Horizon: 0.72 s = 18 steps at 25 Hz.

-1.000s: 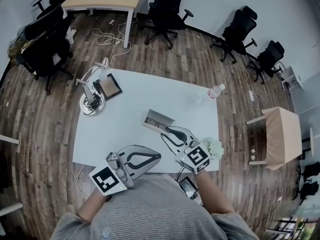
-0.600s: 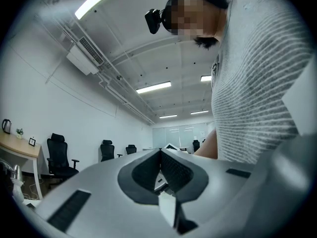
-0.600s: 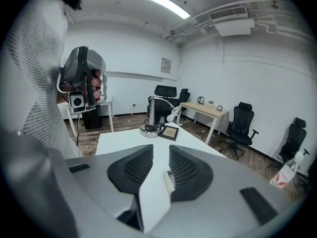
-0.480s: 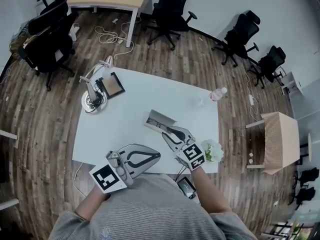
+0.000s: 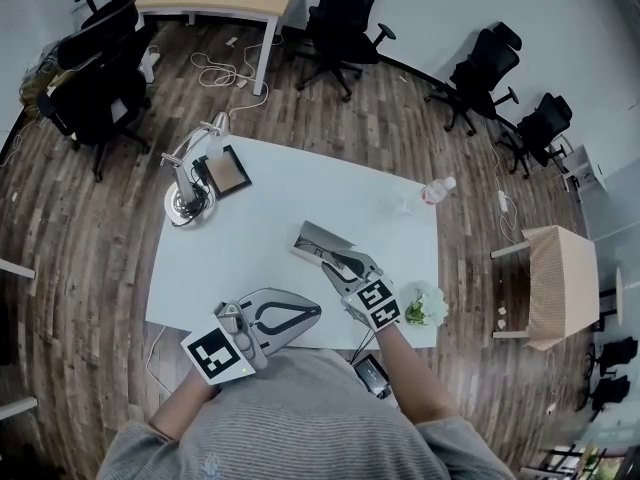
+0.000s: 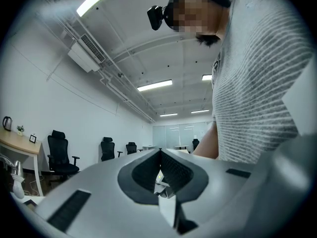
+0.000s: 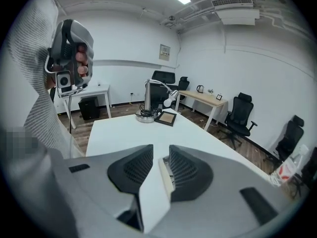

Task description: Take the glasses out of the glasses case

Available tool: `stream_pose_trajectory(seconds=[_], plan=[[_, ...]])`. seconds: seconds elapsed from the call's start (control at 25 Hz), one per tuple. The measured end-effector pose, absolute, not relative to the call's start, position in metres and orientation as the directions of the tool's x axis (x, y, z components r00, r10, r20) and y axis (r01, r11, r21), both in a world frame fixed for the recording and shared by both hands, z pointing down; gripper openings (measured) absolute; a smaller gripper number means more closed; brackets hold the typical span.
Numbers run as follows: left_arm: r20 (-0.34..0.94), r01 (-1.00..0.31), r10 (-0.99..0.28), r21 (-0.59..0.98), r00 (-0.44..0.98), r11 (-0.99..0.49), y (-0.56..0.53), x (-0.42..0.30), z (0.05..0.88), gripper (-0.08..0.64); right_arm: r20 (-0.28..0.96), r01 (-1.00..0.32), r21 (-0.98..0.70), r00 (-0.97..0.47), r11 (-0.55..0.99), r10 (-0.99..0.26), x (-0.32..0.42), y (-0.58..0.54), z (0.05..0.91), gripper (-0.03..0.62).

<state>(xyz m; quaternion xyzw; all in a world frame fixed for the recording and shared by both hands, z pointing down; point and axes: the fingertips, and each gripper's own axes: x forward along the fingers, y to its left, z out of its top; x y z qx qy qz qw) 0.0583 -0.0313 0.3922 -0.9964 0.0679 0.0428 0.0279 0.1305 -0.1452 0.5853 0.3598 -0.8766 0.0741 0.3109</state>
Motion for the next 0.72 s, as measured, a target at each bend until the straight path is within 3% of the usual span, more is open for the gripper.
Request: stream_pose_trajectory(seconds=[0.72], plan=[[-0.082, -0.137, -0.133, -0.044, 0.988, -0.99, -0.034, 0.055, 0.396, 0.011, 0.737, -0.649, 0.193, -0.4, 0.736, -0.545, 0.149, -0.168, 0.646, 0.104]])
